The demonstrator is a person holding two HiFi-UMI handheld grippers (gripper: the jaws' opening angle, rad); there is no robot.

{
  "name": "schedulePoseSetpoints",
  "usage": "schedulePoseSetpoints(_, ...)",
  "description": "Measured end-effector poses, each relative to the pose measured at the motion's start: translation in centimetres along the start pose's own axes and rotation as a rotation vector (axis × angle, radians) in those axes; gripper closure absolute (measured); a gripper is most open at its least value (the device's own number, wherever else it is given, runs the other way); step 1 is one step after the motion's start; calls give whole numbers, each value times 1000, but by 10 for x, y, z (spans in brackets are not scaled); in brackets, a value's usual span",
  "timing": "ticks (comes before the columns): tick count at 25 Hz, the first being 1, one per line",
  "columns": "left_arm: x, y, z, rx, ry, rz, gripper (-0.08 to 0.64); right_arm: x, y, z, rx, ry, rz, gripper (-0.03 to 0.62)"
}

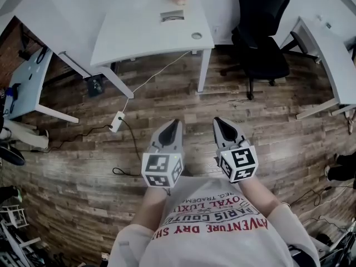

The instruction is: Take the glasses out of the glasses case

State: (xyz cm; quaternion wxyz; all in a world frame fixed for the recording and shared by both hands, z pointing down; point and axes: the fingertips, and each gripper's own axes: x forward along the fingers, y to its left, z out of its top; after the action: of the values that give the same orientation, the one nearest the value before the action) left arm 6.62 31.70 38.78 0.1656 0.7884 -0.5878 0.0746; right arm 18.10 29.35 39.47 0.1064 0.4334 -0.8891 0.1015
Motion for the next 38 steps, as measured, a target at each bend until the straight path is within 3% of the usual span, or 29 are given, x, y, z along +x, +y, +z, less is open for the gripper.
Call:
schedulePoseSetpoints(8, 72, 110, 57, 19, 7, -37, 551, 124, -4, 49, 35, -5, -57, 580)
schedulePoseSetpoints(16, 126, 187, 84, 33, 15, -62, 551, 217, -9, 77, 30, -8, -104, 580)
schedulePoseSetpoints(23, 161, 212, 83, 8, 39, -69, 551, 265, -28, 81, 32, 22, -107, 580)
schedulePoseSetpoints(29, 200, 233, 83, -5, 62, -35, 551, 317, -46, 83, 25, 36, -56, 580)
schedulePoseSetpoints(38, 305, 272, 132, 11, 63, 53, 551, 423, -111, 117, 11, 68, 42, 580)
